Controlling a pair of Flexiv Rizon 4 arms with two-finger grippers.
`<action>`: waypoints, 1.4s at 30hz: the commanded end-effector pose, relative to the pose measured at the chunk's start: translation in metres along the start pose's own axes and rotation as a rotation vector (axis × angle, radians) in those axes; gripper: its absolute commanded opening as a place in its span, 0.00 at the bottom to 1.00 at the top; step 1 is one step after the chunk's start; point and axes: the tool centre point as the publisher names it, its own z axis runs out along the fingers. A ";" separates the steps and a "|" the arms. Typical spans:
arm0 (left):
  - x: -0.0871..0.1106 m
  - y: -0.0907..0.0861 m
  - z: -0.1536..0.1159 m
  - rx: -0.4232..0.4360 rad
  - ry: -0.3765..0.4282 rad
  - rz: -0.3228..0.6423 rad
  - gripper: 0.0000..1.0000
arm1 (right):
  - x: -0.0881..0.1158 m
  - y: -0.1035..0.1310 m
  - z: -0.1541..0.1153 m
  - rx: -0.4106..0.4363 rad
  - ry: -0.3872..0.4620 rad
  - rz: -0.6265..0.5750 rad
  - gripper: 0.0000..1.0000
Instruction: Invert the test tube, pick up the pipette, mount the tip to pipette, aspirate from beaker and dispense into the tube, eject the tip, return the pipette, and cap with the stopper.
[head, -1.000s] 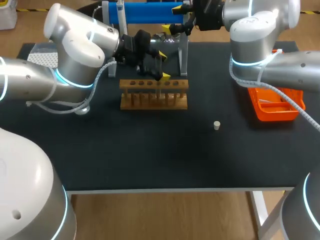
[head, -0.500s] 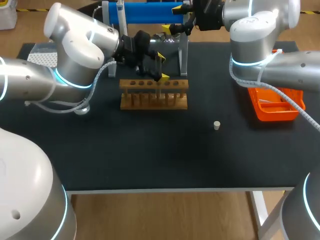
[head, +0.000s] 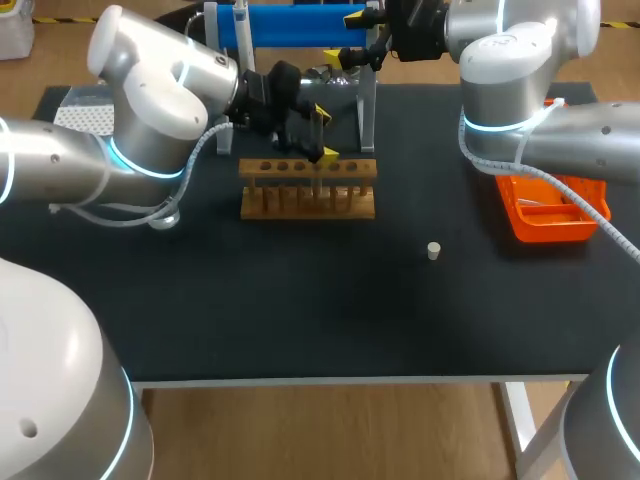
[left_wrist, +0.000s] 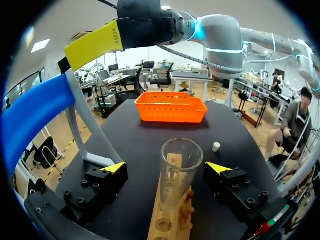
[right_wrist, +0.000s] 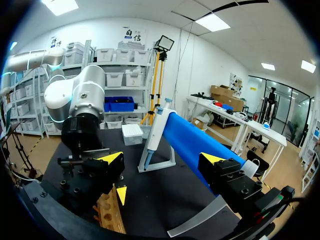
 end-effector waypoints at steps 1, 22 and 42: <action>-0.001 0.000 0.001 -0.001 0.002 0.000 1.00 | -0.001 0.001 -0.001 0.005 0.005 0.001 1.00; 0.008 0.005 0.002 -0.005 0.011 0.004 1.00 | -0.001 0.001 -0.001 0.005 0.005 0.001 1.00; 0.009 0.005 0.002 -0.011 0.007 0.003 1.00 | 0.018 0.002 -0.089 -0.019 -0.021 -0.019 1.00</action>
